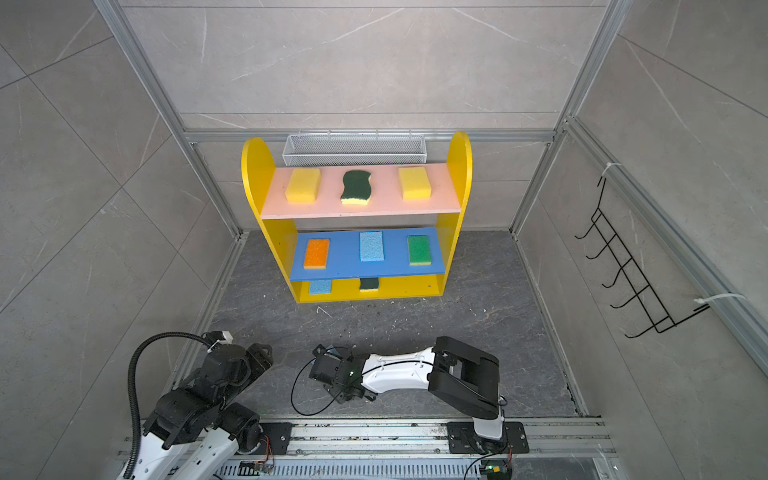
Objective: Place and organize the cleaning sponges onto the shelf
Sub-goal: 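Lift the light-blue sponge with the right gripper and carry it toward the shelf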
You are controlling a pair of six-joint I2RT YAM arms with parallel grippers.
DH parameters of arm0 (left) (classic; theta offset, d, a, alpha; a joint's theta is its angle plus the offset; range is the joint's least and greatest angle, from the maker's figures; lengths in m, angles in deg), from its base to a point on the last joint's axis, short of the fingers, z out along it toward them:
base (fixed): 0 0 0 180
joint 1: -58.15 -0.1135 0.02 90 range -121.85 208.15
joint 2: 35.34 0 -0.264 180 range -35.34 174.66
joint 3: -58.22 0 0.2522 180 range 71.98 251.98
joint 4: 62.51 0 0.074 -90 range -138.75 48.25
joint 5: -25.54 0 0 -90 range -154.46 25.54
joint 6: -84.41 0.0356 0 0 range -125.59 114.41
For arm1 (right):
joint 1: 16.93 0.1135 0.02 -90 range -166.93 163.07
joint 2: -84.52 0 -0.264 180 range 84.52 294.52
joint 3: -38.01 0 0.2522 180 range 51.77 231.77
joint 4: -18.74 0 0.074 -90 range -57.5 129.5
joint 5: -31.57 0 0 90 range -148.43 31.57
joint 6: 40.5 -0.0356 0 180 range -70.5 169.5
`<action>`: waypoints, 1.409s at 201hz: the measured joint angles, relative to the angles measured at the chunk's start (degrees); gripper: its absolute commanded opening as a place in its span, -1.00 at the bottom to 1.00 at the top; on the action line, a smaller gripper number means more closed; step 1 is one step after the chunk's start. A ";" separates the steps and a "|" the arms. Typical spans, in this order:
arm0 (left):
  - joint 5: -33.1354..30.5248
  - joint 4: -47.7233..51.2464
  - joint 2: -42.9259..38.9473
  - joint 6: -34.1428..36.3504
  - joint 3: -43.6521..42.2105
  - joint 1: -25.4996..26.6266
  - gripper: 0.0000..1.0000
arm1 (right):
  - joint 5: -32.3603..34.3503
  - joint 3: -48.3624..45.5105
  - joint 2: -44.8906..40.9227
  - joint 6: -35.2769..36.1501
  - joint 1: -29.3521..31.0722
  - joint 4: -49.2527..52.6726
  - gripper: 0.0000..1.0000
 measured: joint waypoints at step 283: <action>4.68 -7.17 7.74 3.98 -0.02 0.00 0.39 | 12.31 -18.03 -24.96 -10.95 -11.89 0.48 0.25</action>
